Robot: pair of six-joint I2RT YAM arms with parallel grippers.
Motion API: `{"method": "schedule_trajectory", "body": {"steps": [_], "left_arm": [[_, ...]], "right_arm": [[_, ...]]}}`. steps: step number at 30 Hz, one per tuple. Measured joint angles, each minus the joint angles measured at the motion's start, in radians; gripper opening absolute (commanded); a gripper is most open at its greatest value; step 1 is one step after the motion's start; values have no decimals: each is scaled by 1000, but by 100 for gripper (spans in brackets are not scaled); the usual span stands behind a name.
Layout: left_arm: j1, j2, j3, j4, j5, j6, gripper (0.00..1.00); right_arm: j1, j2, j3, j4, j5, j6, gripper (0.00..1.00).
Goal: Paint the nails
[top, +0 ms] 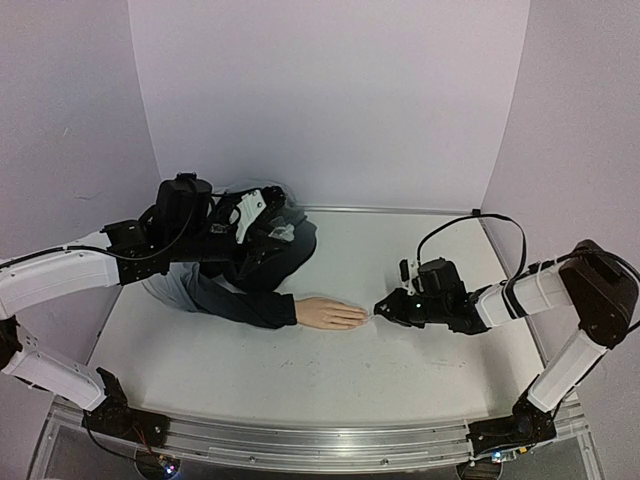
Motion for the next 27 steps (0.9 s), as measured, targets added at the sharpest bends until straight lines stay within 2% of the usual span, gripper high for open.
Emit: {"method": "schedule_trajectory", "body": {"steps": [27], "left_arm": [[0, 0, 0, 0, 0, 0, 0]], "right_arm": [[0, 83, 31, 57, -66, 0, 0]]}}
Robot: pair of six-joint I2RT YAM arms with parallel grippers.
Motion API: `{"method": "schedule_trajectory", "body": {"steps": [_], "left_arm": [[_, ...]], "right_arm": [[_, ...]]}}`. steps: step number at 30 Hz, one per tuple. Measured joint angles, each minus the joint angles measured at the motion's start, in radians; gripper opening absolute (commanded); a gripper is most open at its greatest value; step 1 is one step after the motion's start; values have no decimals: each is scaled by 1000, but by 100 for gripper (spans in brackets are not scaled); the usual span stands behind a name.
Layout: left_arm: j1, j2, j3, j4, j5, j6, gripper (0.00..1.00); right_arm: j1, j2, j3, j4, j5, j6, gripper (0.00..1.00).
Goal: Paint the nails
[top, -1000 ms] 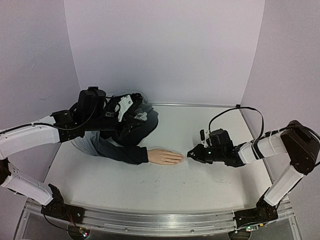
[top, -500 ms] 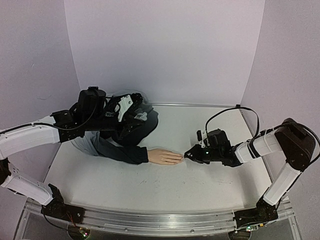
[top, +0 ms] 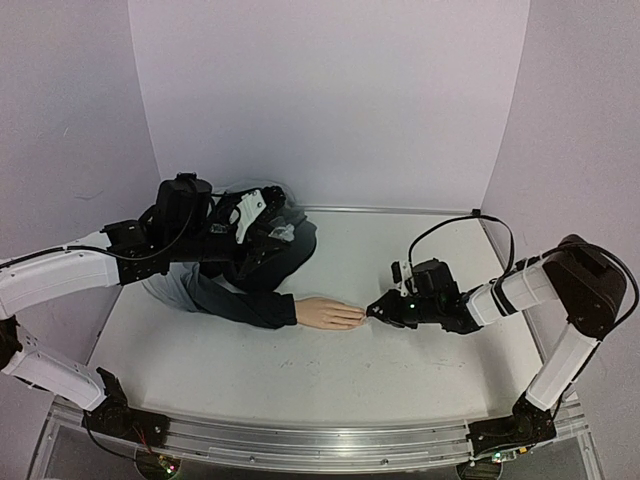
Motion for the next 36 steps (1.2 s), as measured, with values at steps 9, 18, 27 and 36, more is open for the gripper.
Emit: {"method": "schedule_trajectory", "body": {"steps": [9, 18, 27, 36], "left_arm": [[0, 0, 0, 0, 0, 0, 0], [0, 0, 0, 0, 0, 0, 0], [0, 0, 0, 0, 0, 0, 0], [0, 0, 0, 0, 0, 0, 0]], "right_arm": [[0, 2, 1, 0, 0, 0, 0], [0, 5, 3, -14, 1, 0, 0], [0, 5, 11, -45, 10, 0, 0], [0, 5, 21, -75, 32, 0, 0]]}}
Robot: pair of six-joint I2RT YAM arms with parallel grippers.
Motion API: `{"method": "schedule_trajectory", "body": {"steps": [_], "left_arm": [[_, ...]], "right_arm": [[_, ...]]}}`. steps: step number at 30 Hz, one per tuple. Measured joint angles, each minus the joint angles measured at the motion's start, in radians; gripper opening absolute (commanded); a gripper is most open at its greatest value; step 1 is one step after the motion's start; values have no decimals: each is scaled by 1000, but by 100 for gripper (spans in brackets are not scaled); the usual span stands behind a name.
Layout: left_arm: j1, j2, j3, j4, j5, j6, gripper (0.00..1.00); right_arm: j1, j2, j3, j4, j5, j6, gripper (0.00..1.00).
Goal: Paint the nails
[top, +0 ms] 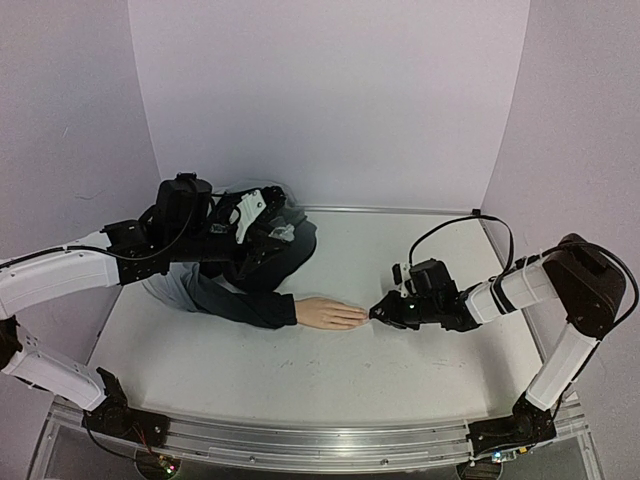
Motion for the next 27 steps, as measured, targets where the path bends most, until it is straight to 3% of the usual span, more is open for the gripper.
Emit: {"method": "schedule_trajectory", "body": {"steps": [27], "left_arm": [[0, 0, 0, 0, 1, 0, 0]], "right_arm": [[25, -43, 30, -40, 21, -8, 0]]}}
